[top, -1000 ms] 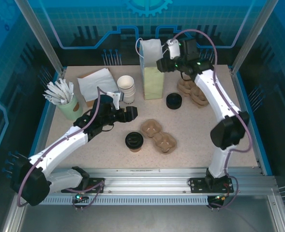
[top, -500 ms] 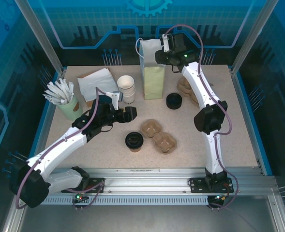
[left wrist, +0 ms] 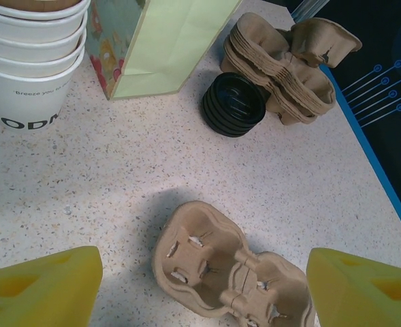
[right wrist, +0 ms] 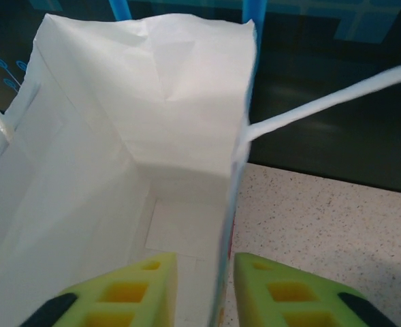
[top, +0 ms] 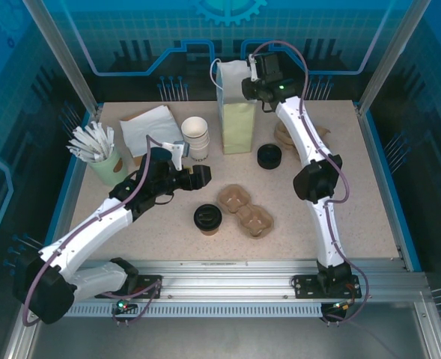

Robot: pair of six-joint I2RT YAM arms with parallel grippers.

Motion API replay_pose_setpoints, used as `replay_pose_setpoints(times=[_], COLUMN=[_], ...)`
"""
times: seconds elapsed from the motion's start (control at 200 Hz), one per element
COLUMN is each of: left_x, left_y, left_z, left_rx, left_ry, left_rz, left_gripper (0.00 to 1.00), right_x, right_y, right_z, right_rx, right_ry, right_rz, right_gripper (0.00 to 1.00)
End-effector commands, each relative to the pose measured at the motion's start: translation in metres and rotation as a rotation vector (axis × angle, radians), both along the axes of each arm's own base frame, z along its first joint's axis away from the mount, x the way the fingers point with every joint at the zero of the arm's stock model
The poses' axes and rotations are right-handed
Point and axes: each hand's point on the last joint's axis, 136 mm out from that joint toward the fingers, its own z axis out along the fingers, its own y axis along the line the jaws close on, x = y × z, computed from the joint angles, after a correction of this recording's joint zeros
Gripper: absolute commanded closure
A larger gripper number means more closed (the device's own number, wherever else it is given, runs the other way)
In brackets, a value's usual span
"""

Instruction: Pack the takeout coffee

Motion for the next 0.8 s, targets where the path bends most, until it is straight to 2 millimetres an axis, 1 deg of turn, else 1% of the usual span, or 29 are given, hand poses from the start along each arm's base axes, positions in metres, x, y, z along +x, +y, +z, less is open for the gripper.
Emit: replay_pose_setpoints(times=[0.0, 0.075, 0.21, 0.255, 0.335, 0.355, 0.365, 0.375, 0.525, 0.665, 0.735, 0.795], left_x=[-0.004, -0.003, -0.003, -0.004, -0.004, -0.004, -0.004, -0.005, -0.005, -0.007, -0.009, -0.01], left_y=[0.001, 0.001, 0.0, 0.0, 0.001, 0.002, 0.001, 0.001, 0.001, 0.003, 0.003, 0.003], left_z=[0.005, 0.004, 0.005, 0.006, 0.007, 0.008, 0.008, 0.008, 0.012, 0.017, 0.019, 0.02], left_rx=[0.013, 0.01, 0.003, 0.001, 0.0, -0.002, -0.001, -0.002, -0.012, -0.022, -0.028, -0.032], left_ry=[-0.024, -0.021, -0.021, -0.023, -0.028, -0.032, -0.032, -0.033, -0.043, -0.058, -0.063, -0.064], left_rz=[-0.011, -0.01, -0.012, -0.013, -0.011, -0.008, -0.009, -0.009, -0.01, -0.007, -0.009, -0.009], left_gripper=[0.2, 0.2, 0.2, 0.2, 0.2, 0.2, 0.2, 0.2, 0.2, 0.2, 0.2, 0.2], right_x=[0.001, 0.0, -0.006, -0.011, -0.026, -0.028, -0.034, -0.037, -0.075, -0.111, -0.129, -0.146], right_y=[-0.001, -0.001, -0.003, -0.003, -0.001, 0.0, 0.0, 0.0, -0.002, -0.012, -0.023, -0.035], right_z=[0.012, 0.019, 0.045, 0.055, 0.082, 0.081, 0.094, 0.099, 0.147, 0.175, 0.181, 0.183], right_rx=[0.015, 0.017, 0.027, 0.039, 0.073, 0.079, 0.09, 0.097, 0.166, 0.208, 0.207, 0.188], right_ry=[-0.023, -0.038, -0.078, -0.088, -0.109, -0.1, -0.118, -0.124, -0.151, -0.157, -0.147, -0.13], right_rz=[-0.01, -0.007, 0.002, 0.013, 0.045, 0.056, 0.062, 0.066, 0.133, 0.175, 0.184, 0.187], right_gripper=[0.8, 0.86, 0.93, 0.94, 0.96, 0.96, 0.96, 0.97, 0.98, 0.98, 0.98, 0.98])
